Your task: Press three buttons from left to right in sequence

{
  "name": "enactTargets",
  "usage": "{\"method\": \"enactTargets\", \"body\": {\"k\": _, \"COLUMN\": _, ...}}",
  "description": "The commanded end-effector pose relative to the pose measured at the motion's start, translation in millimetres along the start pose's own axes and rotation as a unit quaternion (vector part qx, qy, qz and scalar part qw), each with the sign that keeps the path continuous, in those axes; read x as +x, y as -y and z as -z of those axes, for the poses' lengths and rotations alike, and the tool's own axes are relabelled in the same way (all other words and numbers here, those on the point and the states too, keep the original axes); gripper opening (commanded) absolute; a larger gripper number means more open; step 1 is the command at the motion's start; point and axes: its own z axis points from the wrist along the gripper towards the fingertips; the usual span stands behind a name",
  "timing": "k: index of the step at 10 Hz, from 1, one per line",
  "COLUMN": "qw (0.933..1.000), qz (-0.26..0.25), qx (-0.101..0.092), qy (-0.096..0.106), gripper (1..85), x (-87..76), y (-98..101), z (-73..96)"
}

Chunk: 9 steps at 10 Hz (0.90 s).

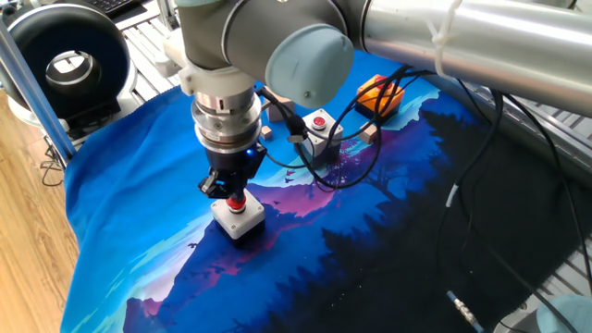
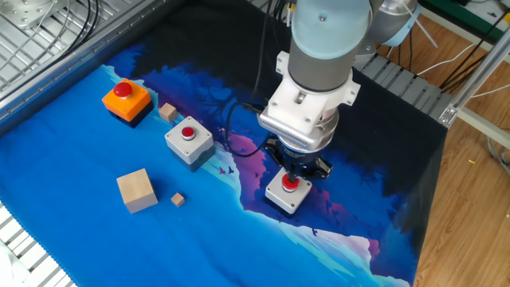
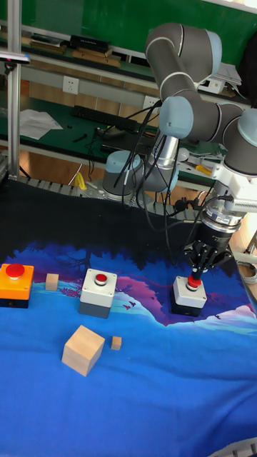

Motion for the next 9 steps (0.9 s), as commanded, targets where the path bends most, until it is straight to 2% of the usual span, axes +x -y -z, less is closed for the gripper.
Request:
{"method": "enactTargets", "body": {"k": 1, "qw": 1.0000, "qz": -0.003, "qx": -0.005, "qy": 0.000, "gripper": 1.0, "x": -0.3, "y": -2.4, "z": -0.1}}
{"method": "enactTargets", "body": {"k": 9, "qw": 1.0000, "qz": -0.002, "qx": -0.004, "qy": 0.003, "gripper": 1.0, "x": -3.1, "y": -1.6, "z": -5.2}}
